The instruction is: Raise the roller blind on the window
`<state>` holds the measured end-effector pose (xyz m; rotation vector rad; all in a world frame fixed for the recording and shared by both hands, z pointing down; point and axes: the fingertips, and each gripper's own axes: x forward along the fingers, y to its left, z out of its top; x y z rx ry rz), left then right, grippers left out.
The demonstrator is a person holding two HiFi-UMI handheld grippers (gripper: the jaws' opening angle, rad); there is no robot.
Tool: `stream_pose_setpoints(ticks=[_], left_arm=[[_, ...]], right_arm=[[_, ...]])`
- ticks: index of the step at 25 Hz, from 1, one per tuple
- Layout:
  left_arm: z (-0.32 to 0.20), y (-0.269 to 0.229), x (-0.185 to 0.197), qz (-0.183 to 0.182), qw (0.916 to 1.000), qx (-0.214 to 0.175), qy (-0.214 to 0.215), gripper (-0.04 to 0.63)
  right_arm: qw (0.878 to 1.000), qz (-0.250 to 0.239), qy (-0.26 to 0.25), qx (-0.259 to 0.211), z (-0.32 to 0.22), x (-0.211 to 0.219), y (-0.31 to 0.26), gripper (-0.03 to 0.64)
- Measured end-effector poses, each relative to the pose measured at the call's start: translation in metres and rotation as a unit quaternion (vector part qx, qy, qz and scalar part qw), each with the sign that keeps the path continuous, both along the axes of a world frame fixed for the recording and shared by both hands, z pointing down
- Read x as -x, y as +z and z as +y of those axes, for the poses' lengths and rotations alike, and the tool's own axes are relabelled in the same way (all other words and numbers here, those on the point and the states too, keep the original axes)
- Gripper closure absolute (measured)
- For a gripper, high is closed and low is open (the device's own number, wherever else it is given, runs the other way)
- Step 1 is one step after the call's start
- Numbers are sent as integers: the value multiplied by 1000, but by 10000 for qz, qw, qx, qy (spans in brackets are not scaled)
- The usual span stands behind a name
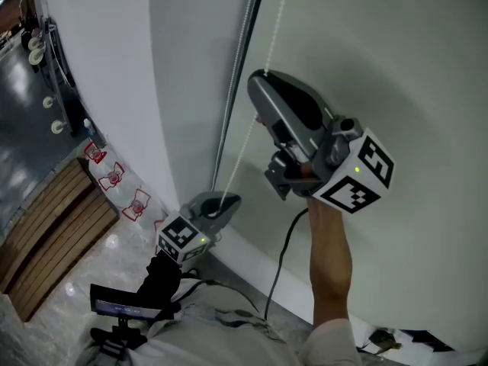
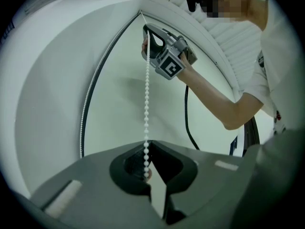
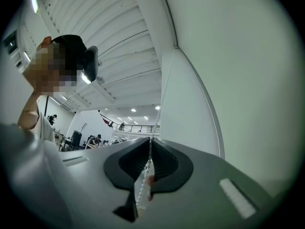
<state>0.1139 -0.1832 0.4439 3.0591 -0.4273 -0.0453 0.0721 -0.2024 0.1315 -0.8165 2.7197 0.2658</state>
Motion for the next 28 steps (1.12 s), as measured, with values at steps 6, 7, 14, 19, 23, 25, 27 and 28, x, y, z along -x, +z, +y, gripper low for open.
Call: stream_pose_setpoints(ticks=[6, 7, 14, 19, 23, 25, 27, 28], left_arm=[[-3, -5, 2, 19, 10000, -92, -26, 597], [-4, -5, 3, 18, 9999, -98, -23, 597], [-3, -8, 7, 54, 9999, -113, -39, 598], [-1, -10, 3, 42, 9999, -94, 29, 598], [3, -11, 3, 46, 9999, -103, 70, 597], [4, -12, 2, 56, 9999, -111, 81, 597], [3, -12, 1, 38, 9999, -126, 82, 597], [2, -11, 1, -12, 9999, -135, 81, 597]], right_arm=[[9998, 173, 55, 52, 6, 0, 15, 603], [9996, 257, 98, 83, 6, 1, 23, 603], [9957, 527, 165, 746, 6, 10, 107, 603], [9921, 602, 239, 1078, 9, 10, 148, 603], [9891, 639, 349, 1280, 10, 9, 174, 603], [9873, 678, 383, 1383, 9, 9, 187, 603], [9853, 732, 391, 1490, 8, 12, 202, 603], [9843, 751, 400, 1547, 7, 13, 210, 603]])
